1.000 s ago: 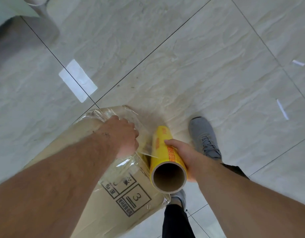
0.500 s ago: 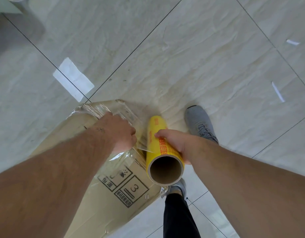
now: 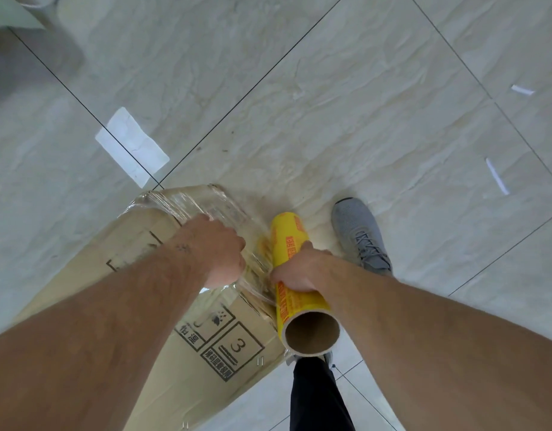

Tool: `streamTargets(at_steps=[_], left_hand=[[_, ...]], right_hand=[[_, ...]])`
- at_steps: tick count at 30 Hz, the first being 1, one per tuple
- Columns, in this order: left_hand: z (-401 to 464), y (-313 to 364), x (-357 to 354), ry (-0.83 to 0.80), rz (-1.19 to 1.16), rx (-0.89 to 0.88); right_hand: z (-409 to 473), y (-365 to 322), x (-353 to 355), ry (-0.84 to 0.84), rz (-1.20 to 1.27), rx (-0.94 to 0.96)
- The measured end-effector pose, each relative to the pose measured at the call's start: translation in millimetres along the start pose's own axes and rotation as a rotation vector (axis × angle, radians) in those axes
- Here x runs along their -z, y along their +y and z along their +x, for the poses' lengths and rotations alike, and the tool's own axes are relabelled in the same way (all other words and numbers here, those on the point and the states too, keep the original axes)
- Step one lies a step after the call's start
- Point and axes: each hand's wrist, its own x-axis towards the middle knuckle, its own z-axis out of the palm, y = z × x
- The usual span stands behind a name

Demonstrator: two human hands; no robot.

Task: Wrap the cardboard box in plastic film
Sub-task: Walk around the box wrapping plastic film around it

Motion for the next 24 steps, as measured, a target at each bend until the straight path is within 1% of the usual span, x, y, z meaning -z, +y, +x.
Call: streamTargets(at_steps=[2,3,5,7,8,10,13,17,19,24], left_hand=[[-1.8,8.3,-2.4,0.0,-0.047,-0.021],[-3.0,13.5,-4.6,-0.005,-0.057,-0.03],[-4.6,21.4,-9.7,0.006,-0.061,-0.036],[-3.2,23.5,-12.4,0.034,-0.07,-0.03],[-3.4,25.0,-11.7,0.046,-0.068,-0.027],[-2.4,25.3,-13.6,0.058,-0.058,-0.033],[-0.8,29.1,-18.4,0.106,-0.016,-0.042],[1.4,31.5,-17.6,0.095,0.048,-0.038],[1.5,32.6,-18.0,0.094,0.082,-0.053],[1.4,35.0,-16.3,0.04,0.009,-0.093]], right_hand=[[0.9,-1.9,6.0,-0.002,-0.008,0.033],[3.2,4.5,10.0,-0.017,0.043,0.041],[5.0,25.5,12.3,-0.085,0.289,0.015],[-1.4,48.3,2.9,-0.167,0.646,-0.058],[-6.2,57.5,-2.4,-0.224,0.783,-0.081],[-9.4,66.2,-9.1,-0.298,0.905,-0.072],[-9.1,64.7,-9.6,-0.292,0.948,-0.034],[-8.1,52.9,-7.9,-0.221,0.886,-0.017],[-7.3,55.3,-8.6,-0.215,0.872,-0.025],[-9.7,78.8,-16.9,-0.255,0.869,-0.096]])
